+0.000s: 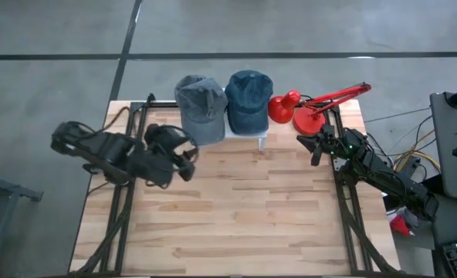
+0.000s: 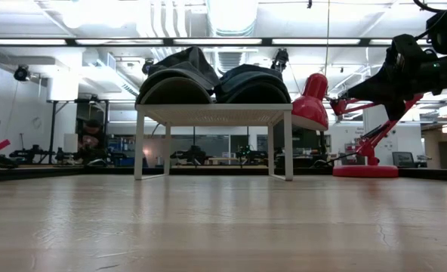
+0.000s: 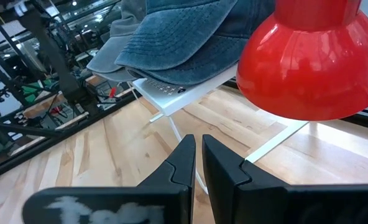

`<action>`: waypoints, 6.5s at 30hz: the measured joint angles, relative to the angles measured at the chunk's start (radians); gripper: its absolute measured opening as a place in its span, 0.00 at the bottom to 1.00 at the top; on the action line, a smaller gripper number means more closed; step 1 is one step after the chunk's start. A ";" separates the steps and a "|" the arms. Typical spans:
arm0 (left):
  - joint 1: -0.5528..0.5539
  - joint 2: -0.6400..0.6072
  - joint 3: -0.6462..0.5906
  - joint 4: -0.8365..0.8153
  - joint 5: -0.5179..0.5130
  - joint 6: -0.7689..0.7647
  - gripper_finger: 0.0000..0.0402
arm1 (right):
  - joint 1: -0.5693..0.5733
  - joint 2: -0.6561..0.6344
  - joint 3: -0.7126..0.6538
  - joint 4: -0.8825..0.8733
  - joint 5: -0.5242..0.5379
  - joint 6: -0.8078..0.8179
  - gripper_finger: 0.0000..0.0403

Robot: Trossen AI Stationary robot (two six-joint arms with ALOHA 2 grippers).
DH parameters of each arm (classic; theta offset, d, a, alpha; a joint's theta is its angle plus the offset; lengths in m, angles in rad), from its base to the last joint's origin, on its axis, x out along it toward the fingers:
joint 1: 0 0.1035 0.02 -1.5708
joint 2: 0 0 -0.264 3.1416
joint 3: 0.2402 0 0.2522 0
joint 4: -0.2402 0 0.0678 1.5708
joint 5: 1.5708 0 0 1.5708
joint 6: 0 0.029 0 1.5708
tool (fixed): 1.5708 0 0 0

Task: Pick & Place hat
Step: Return to Home Position

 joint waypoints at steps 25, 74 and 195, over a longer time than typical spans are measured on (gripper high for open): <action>0.017 -0.741 -1.197 1.131 0.287 0.515 0.55 | 0.000 -0.002 0.000 0.092 -0.143 -0.043 0.07; 0.114 -1.361 -1.505 0.983 0.302 0.640 0.55 | 0.000 -0.002 0.000 0.092 -0.141 -0.026 0.07; 0.115 -1.358 -1.607 0.909 0.259 0.526 0.55 | 0.248 -0.125 -0.033 -0.003 0.000 -0.115 0.07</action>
